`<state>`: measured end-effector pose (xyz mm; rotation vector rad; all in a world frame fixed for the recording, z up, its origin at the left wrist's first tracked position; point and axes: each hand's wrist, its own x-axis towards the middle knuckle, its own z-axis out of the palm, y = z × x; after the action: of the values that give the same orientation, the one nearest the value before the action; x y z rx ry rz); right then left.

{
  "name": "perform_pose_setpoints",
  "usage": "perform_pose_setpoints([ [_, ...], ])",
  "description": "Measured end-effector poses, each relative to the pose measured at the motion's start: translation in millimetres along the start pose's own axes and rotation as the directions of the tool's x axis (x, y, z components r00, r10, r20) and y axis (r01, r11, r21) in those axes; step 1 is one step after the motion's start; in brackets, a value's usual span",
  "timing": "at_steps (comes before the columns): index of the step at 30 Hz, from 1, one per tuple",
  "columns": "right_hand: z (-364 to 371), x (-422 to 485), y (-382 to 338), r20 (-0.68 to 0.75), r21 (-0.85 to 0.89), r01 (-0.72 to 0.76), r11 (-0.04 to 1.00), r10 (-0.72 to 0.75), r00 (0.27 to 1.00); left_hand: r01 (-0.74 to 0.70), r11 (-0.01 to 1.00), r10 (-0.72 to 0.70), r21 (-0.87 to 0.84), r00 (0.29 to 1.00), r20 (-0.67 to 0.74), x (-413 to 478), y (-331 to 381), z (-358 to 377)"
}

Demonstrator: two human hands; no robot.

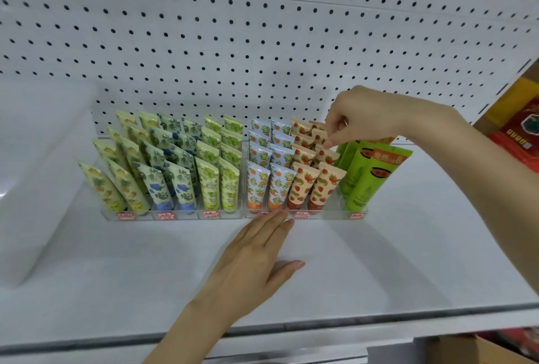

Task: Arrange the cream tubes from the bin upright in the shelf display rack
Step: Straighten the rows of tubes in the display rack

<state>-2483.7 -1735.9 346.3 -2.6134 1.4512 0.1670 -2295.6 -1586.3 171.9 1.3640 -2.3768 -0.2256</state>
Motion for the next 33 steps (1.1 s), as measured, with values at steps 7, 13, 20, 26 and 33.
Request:
perform_pose_setpoints([
  [7, 5, -2, 1, -0.01, -0.083, -0.008, 0.997, 0.007, 1.0, 0.0, 1.0, 0.0, -0.008, 1.0, -0.003, 1, 0, 0],
  [13, -4, 6, 5, -0.146, -0.035, -0.027, 0.999, 0.022, 0.989, 0.003, 1.0, -0.003, -0.016, 1.0, -0.013, 0, -1, 0],
  [20, -2, 25, 11, -0.103, -0.135, -0.109, 0.985, 0.095, 0.99, -0.001, 1.0, 0.001, -0.017, 1.0, -0.026, 1, -2, 1],
  [26, 2, 31, 11, -0.034, -0.139, -0.12, 0.983, 0.116, 0.993, 0.006, 1.0, -0.006, 0.006, 1.0, -0.015, 0, -3, 2],
  [33, 3, 32, 10, 0.013, -0.128, -0.112, 0.985, 0.114, 0.993, 0.004, 1.0, -0.004, 0.005, 1.0, -0.026, 0, -4, 3],
])
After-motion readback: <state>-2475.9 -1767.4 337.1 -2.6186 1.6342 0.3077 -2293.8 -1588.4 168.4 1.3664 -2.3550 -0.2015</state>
